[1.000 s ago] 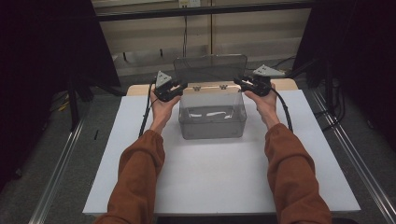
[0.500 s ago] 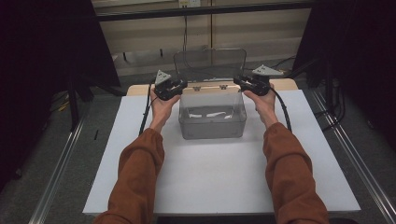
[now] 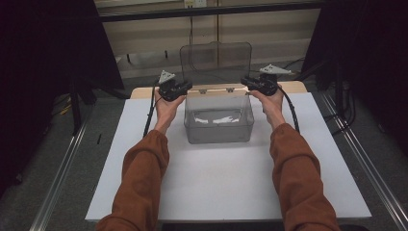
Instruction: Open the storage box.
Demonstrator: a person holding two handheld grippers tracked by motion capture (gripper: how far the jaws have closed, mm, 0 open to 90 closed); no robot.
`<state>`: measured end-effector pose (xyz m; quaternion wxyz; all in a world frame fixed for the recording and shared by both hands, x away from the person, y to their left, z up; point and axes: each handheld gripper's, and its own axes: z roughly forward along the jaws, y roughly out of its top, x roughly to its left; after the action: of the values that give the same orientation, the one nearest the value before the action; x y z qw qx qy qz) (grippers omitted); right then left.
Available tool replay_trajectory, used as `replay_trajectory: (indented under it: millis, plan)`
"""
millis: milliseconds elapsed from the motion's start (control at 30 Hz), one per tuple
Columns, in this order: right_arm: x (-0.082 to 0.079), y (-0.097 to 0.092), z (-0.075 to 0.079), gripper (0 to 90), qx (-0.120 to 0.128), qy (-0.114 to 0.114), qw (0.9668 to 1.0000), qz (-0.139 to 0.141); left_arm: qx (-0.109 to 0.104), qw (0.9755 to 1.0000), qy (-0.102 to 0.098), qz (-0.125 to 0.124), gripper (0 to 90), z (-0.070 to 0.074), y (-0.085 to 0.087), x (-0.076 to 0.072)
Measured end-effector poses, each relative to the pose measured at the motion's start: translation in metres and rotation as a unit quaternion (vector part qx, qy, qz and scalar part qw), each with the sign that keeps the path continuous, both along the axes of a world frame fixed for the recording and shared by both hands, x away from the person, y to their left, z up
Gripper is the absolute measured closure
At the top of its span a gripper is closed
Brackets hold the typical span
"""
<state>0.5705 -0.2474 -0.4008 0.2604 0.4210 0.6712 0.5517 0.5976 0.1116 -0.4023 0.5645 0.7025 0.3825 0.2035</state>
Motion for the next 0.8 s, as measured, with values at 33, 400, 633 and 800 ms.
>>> replay_trajectory:
  millis: [33, 400, 633, 800]
  plan:
    - [0.001, 0.000, 0.000, 73.9, 0.002, 0.003, 1.0000, 0.000, 0.006, 1.0000, 0.001, -0.002, 71.5, 0.000, 0.001, 0.001]
    - [0.004, -0.001, 0.000, 75.0, 0.019, 0.021, 0.9996, -0.008, 0.011, 0.9999, 0.003, 0.002, 70.3, 0.000, -0.002, 0.005]
    - [0.006, 0.000, 0.002, 74.8, 0.028, 0.044, 0.9985, -0.019, 0.017, 0.9997, 0.017, 0.003, 69.8, 0.002, -0.002, 0.006]
    - [0.009, -0.002, 0.004, 76.0, 0.028, 0.056, 0.9980, -0.009, 0.019, 0.9992, 0.034, 0.002, 69.5, 0.004, -0.002, 0.011]
